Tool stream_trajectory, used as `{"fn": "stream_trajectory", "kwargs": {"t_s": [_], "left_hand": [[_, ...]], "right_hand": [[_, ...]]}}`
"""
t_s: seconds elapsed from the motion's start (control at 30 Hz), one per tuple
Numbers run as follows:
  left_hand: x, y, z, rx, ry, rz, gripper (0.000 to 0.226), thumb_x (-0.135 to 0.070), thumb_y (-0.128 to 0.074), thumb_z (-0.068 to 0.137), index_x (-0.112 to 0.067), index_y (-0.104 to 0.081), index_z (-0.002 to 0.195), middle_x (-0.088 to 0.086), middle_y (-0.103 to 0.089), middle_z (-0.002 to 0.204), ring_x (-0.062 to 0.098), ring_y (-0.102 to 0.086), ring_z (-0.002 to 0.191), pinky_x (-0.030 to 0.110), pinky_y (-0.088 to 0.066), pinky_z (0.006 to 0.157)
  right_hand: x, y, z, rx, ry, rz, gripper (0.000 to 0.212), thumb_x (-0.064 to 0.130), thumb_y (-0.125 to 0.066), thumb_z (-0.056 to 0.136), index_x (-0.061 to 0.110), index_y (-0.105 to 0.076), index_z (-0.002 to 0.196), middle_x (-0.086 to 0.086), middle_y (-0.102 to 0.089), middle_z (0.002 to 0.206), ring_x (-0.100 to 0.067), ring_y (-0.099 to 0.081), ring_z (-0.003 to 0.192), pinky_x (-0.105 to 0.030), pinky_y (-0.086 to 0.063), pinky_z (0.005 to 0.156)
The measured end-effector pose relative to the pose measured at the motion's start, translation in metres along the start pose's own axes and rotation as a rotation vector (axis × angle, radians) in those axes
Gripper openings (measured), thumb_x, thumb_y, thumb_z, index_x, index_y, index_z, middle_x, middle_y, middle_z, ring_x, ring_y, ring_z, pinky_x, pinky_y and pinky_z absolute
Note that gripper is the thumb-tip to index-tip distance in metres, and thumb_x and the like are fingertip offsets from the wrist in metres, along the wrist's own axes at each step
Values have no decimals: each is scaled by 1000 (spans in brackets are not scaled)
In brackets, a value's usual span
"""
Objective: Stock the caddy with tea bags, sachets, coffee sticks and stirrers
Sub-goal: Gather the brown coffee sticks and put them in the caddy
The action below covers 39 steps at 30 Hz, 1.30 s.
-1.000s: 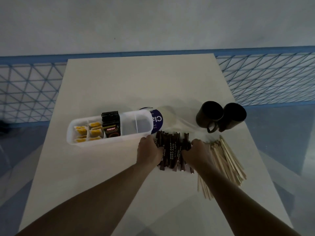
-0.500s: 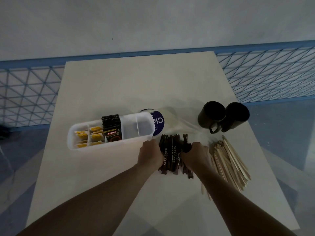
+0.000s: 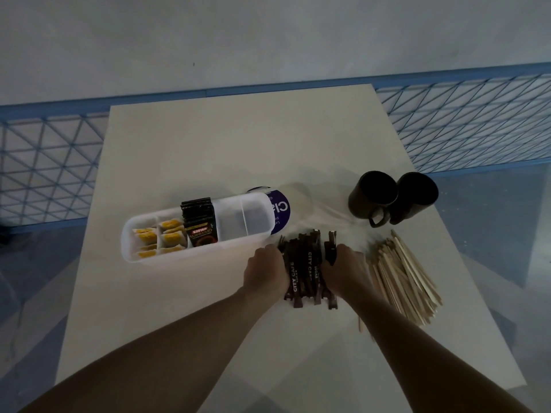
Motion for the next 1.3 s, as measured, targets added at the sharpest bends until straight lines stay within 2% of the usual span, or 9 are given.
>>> {"fn": "stream_trajectory", "kwargs": {"t_s": [0.13,0.3,0.47,0.6,0.7,0.8,1.0,1.13,1.3], "left_hand": [[4,1,0,85,25,-40,24,-11,-51,95,1,-52,117,16,-60,114,33,-60,104,32,-46,77],[9,2,-3,231,98,-148,32,-11,-52,93,-1,-45,122,17,-56,120,32,-59,106,31,-46,73],[11,3,-13,310,65,-148,31,-13,-47,95,-3,-44,124,16,-56,120,30,-57,105,31,-45,75],[11,7,-18,307,62,-205,26,-21,-42,99,-6,-48,119,12,-58,113,24,-56,93,32,-47,73],[6,15,-17,303,65,-337,28,-32,-43,100,-9,-53,115,12,-63,106,27,-62,93,39,-54,81],[-2,32,-16,292,51,-528,24,-31,-45,100,-10,-57,100,10,-65,88,24,-62,75,37,-52,70],[-11,89,-13,122,-42,-799,19,-17,-49,99,-6,-65,96,8,-73,84,20,-69,75,40,-55,82],[4,124,-3,-91,-46,-902,15,-20,-56,96,-19,-67,86,3,-76,88,18,-72,90,40,-56,84],[34,147,8,-288,-34,-909,12,-15,-59,94,-21,-68,88,-2,-74,94,15,-68,96,36,-54,89]], "right_hand": [[-1,1,-2,-2,9,73,11,21,-57,96,11,-56,101,-2,-60,80,-14,-62,66,-28,-56,56],[-1,5,-5,17,45,142,12,21,-54,98,13,-52,107,-1,-59,80,-10,-58,61,-16,-39,45],[-8,5,-3,89,8,165,12,23,-50,101,13,-55,104,-4,-61,80,-10,-58,62,-18,-42,48],[-9,8,-6,112,-1,199,17,27,-49,103,14,-56,97,-5,-61,79,-12,-58,64,-24,-47,55],[0,18,-6,118,32,200,19,29,-47,104,13,-56,108,-6,-62,82,-12,-60,69,-21,-41,55],[16,32,-6,113,67,215,26,29,-47,104,7,-57,115,-7,-62,85,-15,-62,75,-24,-43,59],[70,58,-6,51,162,275,18,27,-51,103,15,-57,91,-4,-60,76,-12,-58,65,-24,-40,52],[117,59,-5,5,250,384,19,30,-52,102,15,-60,93,-6,-65,79,-18,-62,67,-40,-56,62],[167,46,-5,-56,368,395,20,29,-47,104,12,-58,107,-2,-63,84,-10,-59,66,-11,-37,41]]}}
Point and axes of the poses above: each hand's wrist, its own z-axis towards the middle knuckle, its own y-axis out of the back of the hand, x = y × z, the point moved 5 cm from there along z, towards the middle knuckle
